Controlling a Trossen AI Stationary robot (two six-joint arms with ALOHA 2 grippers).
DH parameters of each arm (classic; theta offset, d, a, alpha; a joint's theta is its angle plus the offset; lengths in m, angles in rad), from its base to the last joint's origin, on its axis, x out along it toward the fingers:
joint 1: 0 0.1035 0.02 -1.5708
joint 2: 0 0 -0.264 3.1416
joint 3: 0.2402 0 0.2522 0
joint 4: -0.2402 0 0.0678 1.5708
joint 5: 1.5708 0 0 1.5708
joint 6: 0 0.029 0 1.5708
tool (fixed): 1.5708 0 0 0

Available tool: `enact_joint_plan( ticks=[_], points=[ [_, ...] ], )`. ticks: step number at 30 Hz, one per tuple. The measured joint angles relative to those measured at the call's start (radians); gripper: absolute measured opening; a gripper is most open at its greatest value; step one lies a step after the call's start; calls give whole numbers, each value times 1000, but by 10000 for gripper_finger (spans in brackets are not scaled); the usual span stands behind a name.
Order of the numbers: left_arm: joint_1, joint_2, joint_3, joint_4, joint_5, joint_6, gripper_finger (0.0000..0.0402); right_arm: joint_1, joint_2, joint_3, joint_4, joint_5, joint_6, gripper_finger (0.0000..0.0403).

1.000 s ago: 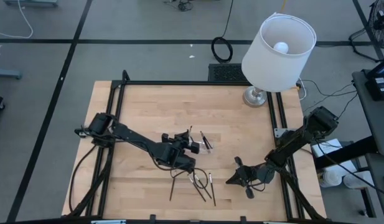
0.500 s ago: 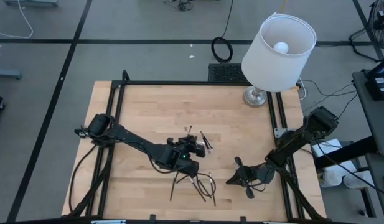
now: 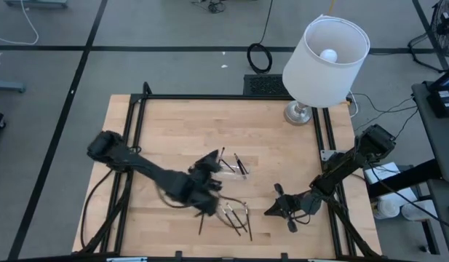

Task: Put items in baskets/containers
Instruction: Put the eyeshadow brush in the transparent organizer

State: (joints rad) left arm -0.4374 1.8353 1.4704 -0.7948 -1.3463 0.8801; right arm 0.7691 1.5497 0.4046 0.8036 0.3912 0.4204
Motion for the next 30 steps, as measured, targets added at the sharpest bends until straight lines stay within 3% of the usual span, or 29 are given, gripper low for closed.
enact_joint_plan(
  ticks=[2,5,7,10,15,20,26,30],
  points=[
    [-27,-72,-1,-193,127,-294,115,4,0,0,2,0,-17,0],
    [-37,-210,-3,-429,566,-746,115,18,0,0,21,0,-46,0],
    [-19,-301,-45,-421,793,-990,115,25,0,0,41,0,-66,0],
    [-26,-426,-186,-241,937,-1191,115,26,0,0,79,0,-71,0],
    [-101,-523,-489,118,999,-1235,115,25,0,0,113,0,-31,0],
    [-127,-526,-775,730,956,-1119,115,13,0,0,123,-1,-41,0],
    [-96,-514,-994,1525,764,-994,115,-82,0,4,232,-1,-117,0],
    [-77,-516,-1069,1642,706,-1041,115,-179,0,55,111,-14,-126,0]
  ],
)
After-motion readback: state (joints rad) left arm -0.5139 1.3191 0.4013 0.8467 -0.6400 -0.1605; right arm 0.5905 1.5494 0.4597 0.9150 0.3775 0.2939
